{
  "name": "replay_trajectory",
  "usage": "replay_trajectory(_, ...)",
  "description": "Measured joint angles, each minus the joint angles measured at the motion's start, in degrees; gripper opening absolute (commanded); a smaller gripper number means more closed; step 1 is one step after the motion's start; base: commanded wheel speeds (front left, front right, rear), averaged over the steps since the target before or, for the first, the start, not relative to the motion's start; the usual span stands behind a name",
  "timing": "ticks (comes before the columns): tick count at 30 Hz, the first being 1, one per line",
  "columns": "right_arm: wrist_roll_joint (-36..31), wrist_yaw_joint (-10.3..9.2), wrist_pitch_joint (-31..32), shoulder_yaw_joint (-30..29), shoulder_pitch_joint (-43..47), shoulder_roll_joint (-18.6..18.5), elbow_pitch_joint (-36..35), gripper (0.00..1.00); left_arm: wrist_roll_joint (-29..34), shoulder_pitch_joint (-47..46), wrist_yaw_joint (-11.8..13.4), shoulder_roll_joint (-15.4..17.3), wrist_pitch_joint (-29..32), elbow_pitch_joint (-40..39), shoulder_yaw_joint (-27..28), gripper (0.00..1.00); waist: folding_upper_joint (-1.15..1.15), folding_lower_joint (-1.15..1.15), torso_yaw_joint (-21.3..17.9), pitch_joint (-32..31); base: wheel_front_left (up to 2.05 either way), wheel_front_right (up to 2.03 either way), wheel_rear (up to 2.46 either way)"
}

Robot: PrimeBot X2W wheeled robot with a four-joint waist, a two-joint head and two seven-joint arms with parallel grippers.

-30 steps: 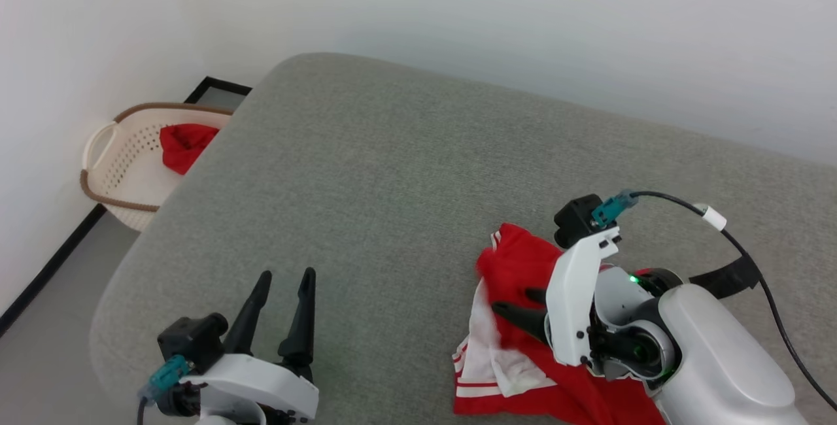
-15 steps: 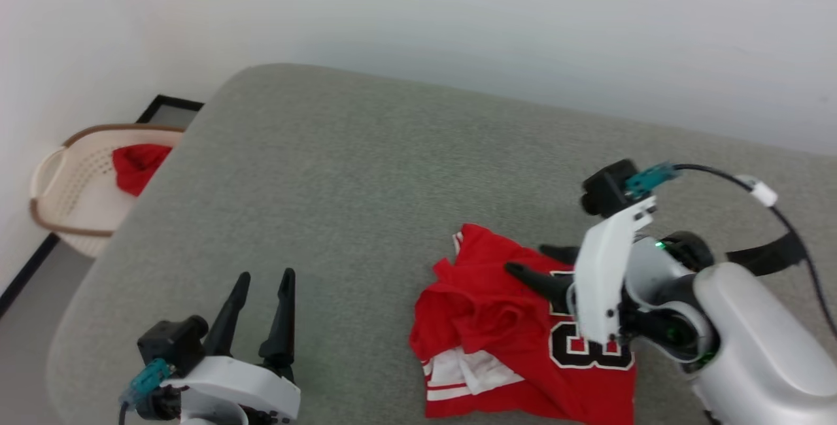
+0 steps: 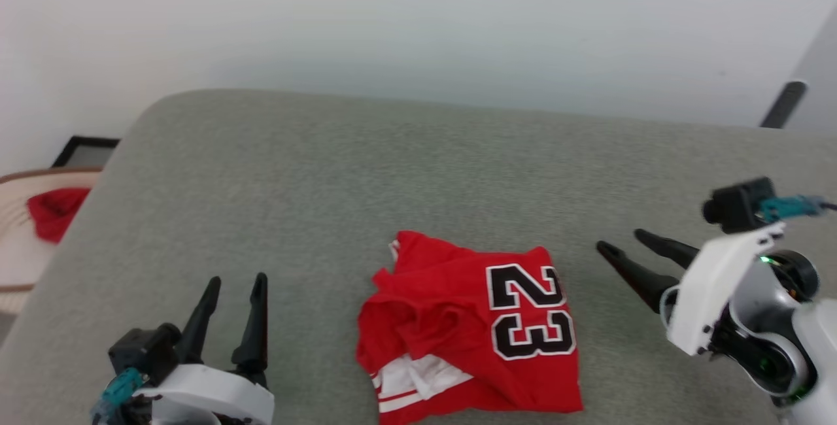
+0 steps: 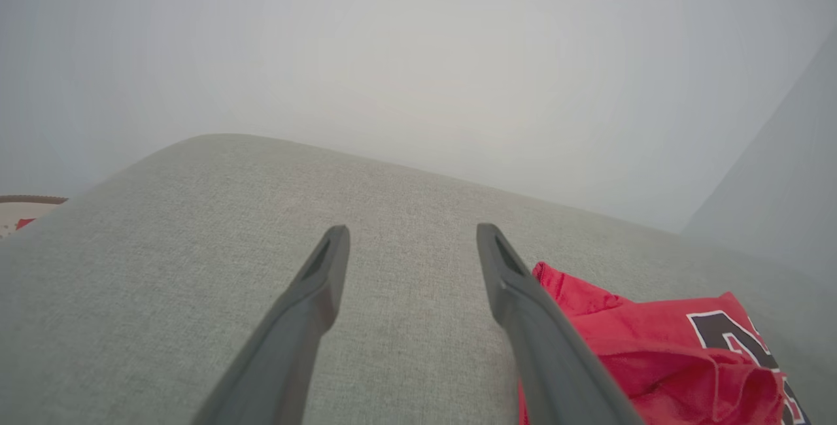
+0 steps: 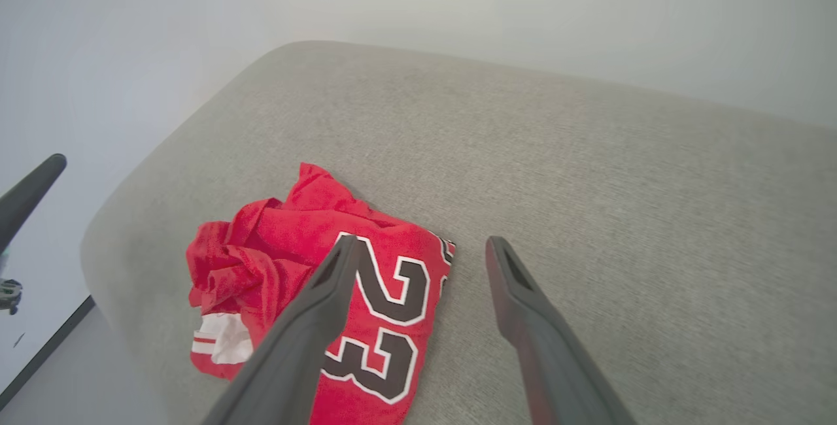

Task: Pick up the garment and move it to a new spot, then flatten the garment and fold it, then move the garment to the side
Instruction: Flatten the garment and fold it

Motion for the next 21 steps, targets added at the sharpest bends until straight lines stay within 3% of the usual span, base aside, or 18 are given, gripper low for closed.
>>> replay_trajectory(12,-1.58,0.0,-14.84,-5.1,9.01,-2.78,-0.34,1.0,1.93,2.85,0.0,0.99,0.01,-1.52,1.98,1.0,0.0,0.0,-6.34,-0.99,0.0,0.0,0.0)
replay_trajectory(13,-3.68,0.0,-19.9,-6.77,11.34,-3.14,-0.05,1.0,2.27,4.32,0.0,1.34,0.01,-2.36,2.64,1.0,0.0,0.0,-7.82,-1.34,0.0,0.0,0.0)
replay_trajectory(21,-7.31,0.0,-28.49,-10.72,16.76,-2.05,0.96,1.0,3.68,6.94,0.0,1.35,0.01,-5.05,5.31,1.0,0.0,0.0,-8.8,-2.03,0.0,0.0,0.0)
